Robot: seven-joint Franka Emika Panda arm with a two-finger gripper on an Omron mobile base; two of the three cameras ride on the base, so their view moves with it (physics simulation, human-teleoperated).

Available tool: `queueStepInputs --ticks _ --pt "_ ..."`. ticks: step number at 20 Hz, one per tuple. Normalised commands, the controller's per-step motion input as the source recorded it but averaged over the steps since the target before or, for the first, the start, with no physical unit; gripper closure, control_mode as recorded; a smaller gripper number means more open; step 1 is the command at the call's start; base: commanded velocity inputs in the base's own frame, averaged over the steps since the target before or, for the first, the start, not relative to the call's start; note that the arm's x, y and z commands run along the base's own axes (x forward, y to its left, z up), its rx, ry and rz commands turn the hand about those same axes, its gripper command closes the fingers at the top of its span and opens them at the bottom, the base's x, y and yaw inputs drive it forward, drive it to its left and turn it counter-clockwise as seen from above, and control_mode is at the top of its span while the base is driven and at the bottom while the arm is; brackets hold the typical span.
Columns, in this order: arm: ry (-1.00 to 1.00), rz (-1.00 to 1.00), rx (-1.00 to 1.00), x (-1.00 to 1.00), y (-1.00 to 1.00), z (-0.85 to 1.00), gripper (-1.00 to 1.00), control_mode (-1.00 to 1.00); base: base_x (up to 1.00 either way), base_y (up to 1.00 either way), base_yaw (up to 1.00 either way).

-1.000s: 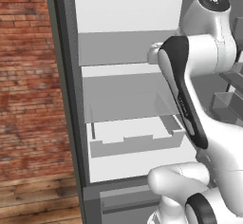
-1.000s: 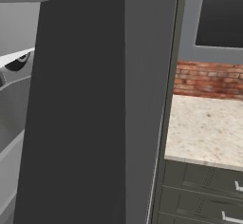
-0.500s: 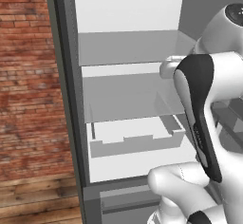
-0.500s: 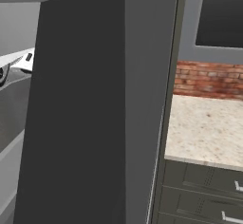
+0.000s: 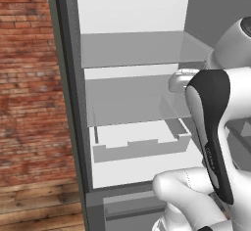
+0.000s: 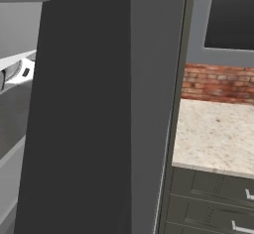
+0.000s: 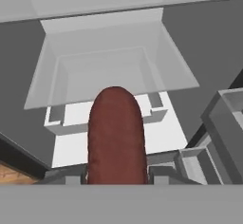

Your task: Retrieve the sausage and cheese from the fridge and place them on the cutting board on the counter.

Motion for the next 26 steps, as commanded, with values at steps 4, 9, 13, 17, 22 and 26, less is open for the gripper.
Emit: queueStepInputs --ticks 4,9,13,17,22,26 --pt "0.05 0.00 0.02 0.00 0.00 -0.06 1.00 1.00 -0.05 0.01 0.00" --pt "0.00 0.00 0.00 0.00 0.00 0.00 1.00 1.00 -0.51 0.39 0.00" --pt "0.00 0.00 0.00 0.00 0.00 0.00 1.00 1.00 -0.87 0.49 -0.02" --pt "0.00 0.00 0.00 0.00 0.00 0.00 1.00 1.00 -0.99 0.27 -0.26" --pt "0.00 0.00 0.00 0.00 0.00 0.00 1.00 1.00 -0.97 0.26 -0.74" --pt "0.00 0.00 0.00 0.00 0.00 0.00 1.00 1.00 -0.97 0.47 -0.71"
